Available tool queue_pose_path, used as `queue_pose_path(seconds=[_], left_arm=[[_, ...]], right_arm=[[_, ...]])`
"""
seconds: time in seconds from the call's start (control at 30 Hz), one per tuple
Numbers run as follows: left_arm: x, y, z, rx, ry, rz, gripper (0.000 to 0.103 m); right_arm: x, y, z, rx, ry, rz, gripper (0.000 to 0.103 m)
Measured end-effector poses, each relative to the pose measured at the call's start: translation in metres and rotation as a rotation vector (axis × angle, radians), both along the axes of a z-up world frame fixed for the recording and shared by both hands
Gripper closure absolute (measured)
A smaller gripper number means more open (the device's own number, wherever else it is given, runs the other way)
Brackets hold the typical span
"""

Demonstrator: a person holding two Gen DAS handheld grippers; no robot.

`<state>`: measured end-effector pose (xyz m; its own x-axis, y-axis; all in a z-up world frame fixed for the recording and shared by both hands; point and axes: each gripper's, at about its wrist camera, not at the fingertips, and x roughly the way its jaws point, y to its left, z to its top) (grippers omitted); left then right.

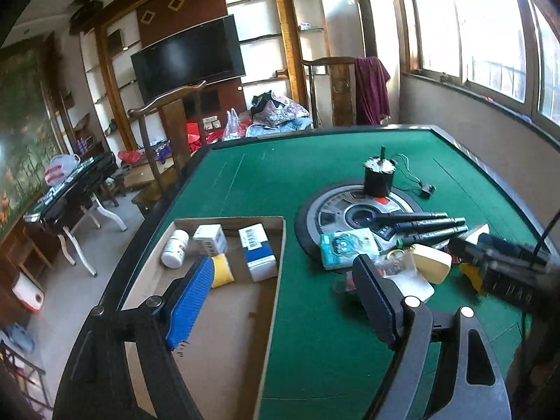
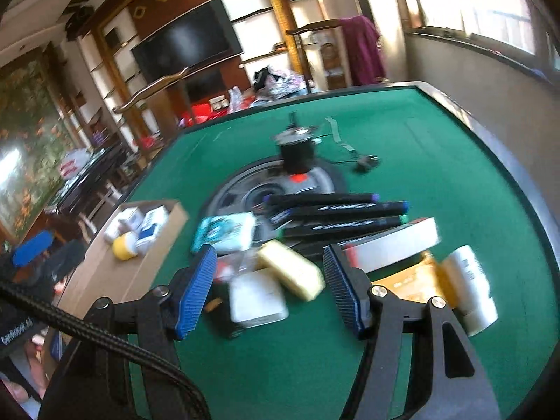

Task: Organize objects
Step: 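Grasp the small white box with the left gripper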

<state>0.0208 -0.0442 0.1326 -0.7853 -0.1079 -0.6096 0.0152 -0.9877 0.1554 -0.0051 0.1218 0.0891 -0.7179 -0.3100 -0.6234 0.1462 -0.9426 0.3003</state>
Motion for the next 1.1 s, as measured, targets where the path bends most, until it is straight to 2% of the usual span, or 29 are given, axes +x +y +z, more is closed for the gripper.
queue_pose_path(seconds=[0.23,0.37,0.47,0.6,0.73,0.8,0.9,0.97,1.0,1.1], left_arm=[[-0.008,0.016,-0.013,-0.018,-0.059,0.002,0.027],[-0.020,0.011,-0.030,0.064,-0.142,0.020,0.027],[-0.028,0.010,-0.047,0.129,-0.199,0.036,0.027],[-0.037,0.018,-0.070,0.173,-0.259,0.034,0.027],[-0.044,0.033,-0.085,0.184,-0.274,-0.003,0.027],[-0.043,0.045,-0.086,0.201,-0.274,-0.063,0.027],[-0.045,0.064,-0.090,0.153,-0.276,-0.113,0.027],[-0.050,0.073,-0.098,0.095,-0.288,-0.107,0.026],[-0.050,0.073,-0.097,0.111,-0.275,-0.109,0.026],[-0.055,0.072,-0.098,0.165,-0.300,-0.101,0.026]], right_arm=[[-0.018,0.036,-0.004,-0.040,0.023,-0.054,0.041],[-0.027,0.055,-0.014,-0.084,0.019,-0.085,0.041],[-0.032,0.068,-0.026,-0.113,-0.020,-0.099,0.041],[-0.034,0.079,-0.029,-0.165,-0.044,-0.107,0.041],[-0.033,0.079,-0.029,-0.161,-0.049,-0.098,0.041],[-0.033,0.077,-0.028,-0.154,-0.050,-0.093,0.041],[-0.032,0.076,-0.027,-0.153,-0.047,-0.088,0.041],[-0.032,0.075,-0.027,-0.147,-0.045,-0.090,0.041],[-0.031,0.075,-0.027,-0.143,-0.043,-0.092,0.041],[-0.032,0.075,-0.028,-0.144,-0.046,-0.091,0.041]])
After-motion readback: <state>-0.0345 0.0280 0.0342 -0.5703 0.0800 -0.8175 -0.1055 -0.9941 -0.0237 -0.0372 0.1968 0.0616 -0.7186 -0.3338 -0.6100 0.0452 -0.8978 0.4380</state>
